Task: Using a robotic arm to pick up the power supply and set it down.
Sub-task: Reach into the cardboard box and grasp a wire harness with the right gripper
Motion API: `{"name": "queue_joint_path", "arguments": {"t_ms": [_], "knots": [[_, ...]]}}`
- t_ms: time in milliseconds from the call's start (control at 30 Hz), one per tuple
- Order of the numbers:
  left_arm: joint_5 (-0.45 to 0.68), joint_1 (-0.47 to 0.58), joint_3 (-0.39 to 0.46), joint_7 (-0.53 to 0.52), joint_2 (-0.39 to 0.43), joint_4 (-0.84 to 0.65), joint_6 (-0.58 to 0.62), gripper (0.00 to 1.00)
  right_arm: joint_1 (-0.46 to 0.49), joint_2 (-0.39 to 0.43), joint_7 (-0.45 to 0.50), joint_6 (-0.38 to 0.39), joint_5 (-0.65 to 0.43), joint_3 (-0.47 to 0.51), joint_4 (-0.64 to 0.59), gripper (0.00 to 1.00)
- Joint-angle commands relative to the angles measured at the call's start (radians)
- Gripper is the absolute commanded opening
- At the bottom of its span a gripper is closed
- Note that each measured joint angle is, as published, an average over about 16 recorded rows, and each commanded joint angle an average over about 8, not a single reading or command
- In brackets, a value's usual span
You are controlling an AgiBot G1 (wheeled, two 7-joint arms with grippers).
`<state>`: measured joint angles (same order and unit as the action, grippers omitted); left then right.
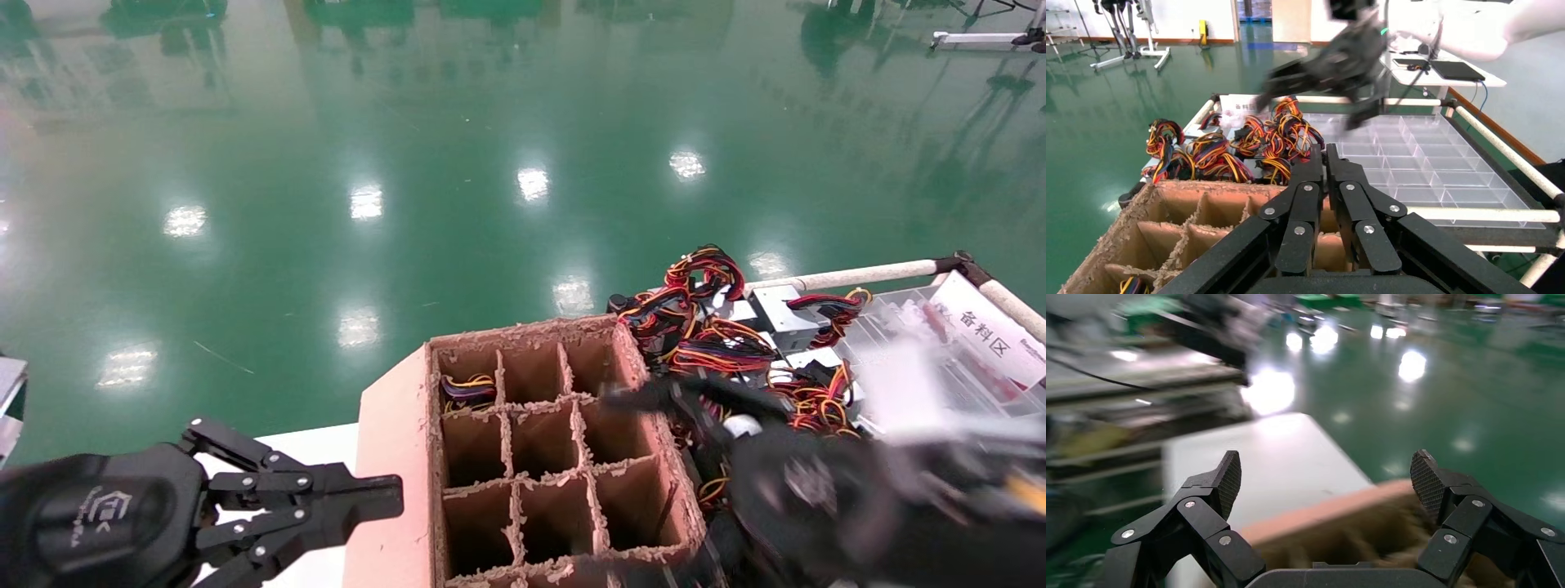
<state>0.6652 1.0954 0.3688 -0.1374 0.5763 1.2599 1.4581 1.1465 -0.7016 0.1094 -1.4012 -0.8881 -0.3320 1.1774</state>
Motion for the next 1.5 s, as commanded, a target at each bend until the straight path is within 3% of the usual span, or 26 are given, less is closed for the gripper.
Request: {"name": "queue_joint_path", "arguments": {"t_ms": [33,467,1033,1067,1133,1267,1333,1400,1500], "knots": [[0.000,0.000,0.000,0.000,0.000,0.000,0.000,1.00,0.020,-0.029,-0.020,0.038,-0.053,-0.016,-0.029,1.00],[0.000,0.000,0.000,0.000,0.000,0.000,0.000,1.00,0.241,-0.286,-0.295,0.092,-0.291,-0.126,-0.317,1.00],[0.000,0.000,0.000,0.000,0.000,0.000,0.000,1.00,0.364,-0.500,-0.614,0.242,-0.484,-0.212,-0.566,0.99],[0.000,0.000,0.000,0.000,0.000,0.000,0.000,1.00,0.367,-0.510,-0.630,0.253,-0.492,-0.216,-0.579,0.95],[0.000,0.000,0.000,0.000,0.000,0.000,0.000,1.00,0.373,-0.529,-0.658,0.271,-0.506,-0.222,-0.607,0.77],[0.000,0.000,0.000,0.000,0.000,0.000,0.000,1.00,0.388,-0.563,-0.707,0.303,-0.527,-0.231,-0.664,0.27],[0.000,0.000,0.000,0.000,0.000,0.000,0.000,1.00,0.396,-0.578,-0.728,0.316,-0.530,-0.231,-0.692,0.07],[0.000,0.000,0.000,0.000,0.000,0.000,0.000,1.00,0.403,-0.591,-0.747,0.328,-0.531,-0.230,-0.719,0.00],[0.000,0.000,0.000,0.000,0.000,0.000,0.000,1.00,0.413,-0.606,-0.769,0.341,-0.528,-0.227,-0.759,0.00]]}}
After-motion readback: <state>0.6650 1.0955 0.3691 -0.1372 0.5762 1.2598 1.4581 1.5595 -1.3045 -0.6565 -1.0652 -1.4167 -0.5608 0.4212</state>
